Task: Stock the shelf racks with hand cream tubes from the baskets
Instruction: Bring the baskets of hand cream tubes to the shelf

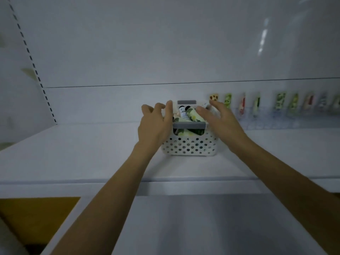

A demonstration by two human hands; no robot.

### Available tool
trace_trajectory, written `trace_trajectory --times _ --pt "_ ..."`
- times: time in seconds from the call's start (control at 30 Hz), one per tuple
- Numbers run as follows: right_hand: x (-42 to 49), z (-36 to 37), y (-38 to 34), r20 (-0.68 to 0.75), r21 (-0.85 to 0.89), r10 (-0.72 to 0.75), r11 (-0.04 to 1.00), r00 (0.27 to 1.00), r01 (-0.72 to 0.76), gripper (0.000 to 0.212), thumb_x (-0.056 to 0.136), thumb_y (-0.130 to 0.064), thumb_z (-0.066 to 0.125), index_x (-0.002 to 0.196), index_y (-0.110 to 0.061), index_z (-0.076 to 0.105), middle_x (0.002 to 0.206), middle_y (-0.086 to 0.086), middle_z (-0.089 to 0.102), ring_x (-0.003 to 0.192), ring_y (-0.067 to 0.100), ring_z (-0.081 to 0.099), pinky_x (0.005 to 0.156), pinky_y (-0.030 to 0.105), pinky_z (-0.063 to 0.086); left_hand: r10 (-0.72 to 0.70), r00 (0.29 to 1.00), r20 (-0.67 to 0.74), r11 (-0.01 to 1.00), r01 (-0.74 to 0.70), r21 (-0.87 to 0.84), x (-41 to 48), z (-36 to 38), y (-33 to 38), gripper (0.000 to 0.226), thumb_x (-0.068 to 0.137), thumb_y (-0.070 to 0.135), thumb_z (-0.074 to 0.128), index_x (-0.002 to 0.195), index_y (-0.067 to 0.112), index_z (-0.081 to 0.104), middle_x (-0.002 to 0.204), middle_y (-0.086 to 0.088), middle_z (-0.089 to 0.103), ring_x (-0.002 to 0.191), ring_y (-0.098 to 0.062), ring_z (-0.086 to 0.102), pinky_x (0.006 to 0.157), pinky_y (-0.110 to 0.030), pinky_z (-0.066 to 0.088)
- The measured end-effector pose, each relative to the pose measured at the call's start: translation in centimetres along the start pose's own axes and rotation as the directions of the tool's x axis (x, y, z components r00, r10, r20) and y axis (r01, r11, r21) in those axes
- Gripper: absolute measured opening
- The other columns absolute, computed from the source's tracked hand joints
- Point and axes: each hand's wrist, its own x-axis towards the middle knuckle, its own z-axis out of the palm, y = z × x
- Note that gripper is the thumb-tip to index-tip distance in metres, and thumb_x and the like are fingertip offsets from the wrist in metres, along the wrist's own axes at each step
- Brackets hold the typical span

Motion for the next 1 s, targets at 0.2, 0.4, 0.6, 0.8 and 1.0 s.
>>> trace_trajectory --times 0.2,0.4,0.6,0.8,1.0 --pt "1.6 -0.6 0.6 -0.060 -0.147 -0.049 0.988 0.997 0.040 0.045 0.090 -0.034 0.057 0.124 -0.005 0.051 0.130 0.011 0.052 0.110 0.018 0.049 0.079 0.022 0.034 0.023 0.995 0.100 1.000 -0.021 -0.020 2.3 2.3 0.3 0.059 0.096 0.053 0.021 0.123 0.011 0.052 0.122 -0.017 0.053 0.106 -0.027 0.051 0.082 -0.030 0.035" --pt "3.1 -0.4 1.8 -0.091 -0.160 -0.104 0.983 0.990 0.089 0.039 0.092 -0.030 0.055 0.119 -0.001 0.055 0.124 0.017 0.056 0.113 0.028 0.050 0.080 0.026 0.033 0.068 0.995 0.072 0.997 -0.065 -0.041 3.6 3.0 0.1 0.054 0.099 0.044 0.023 0.099 0.002 0.058 0.101 -0.020 0.058 0.102 -0.033 0.052 0.073 -0.031 0.032" --pt "4.5 0.0 3.7 -0.083 -0.218 -0.171 0.964 0.982 0.150 0.045 0.091 -0.037 0.053 0.124 -0.007 0.055 0.125 0.008 0.057 0.110 0.018 0.052 0.079 0.017 0.035 0.053 0.995 0.088 0.999 -0.051 -0.017 3.7 3.0 -0.1 0.053 0.099 0.039 0.025 0.102 -0.005 0.055 0.111 -0.029 0.055 0.106 -0.040 0.051 0.081 -0.040 0.041" --pt "4.9 -0.4 3.6 -0.010 -0.404 -0.145 0.906 0.989 0.129 0.047 0.093 -0.047 0.043 0.124 -0.012 0.051 0.122 0.010 0.055 0.100 0.018 0.052 0.074 0.027 0.036 -0.053 0.949 0.312 0.961 -0.036 0.274 4.5 1.9 0.1 0.059 0.095 0.051 0.019 0.140 0.016 0.033 0.138 -0.016 0.043 0.122 -0.034 0.044 0.098 -0.046 0.037" --pt "0.7 -2.8 2.4 0.026 -0.732 -0.281 0.648 0.959 0.209 0.056 0.096 -0.047 0.036 0.141 -0.015 0.035 0.148 0.012 0.032 0.131 0.029 0.037 0.101 0.042 0.037 0.266 0.949 0.172 0.844 -0.315 0.434 2.0 0.3 4.1 0.047 0.098 0.038 0.028 0.134 0.009 0.040 0.133 -0.015 0.047 0.120 -0.033 0.044 0.091 -0.043 0.039"
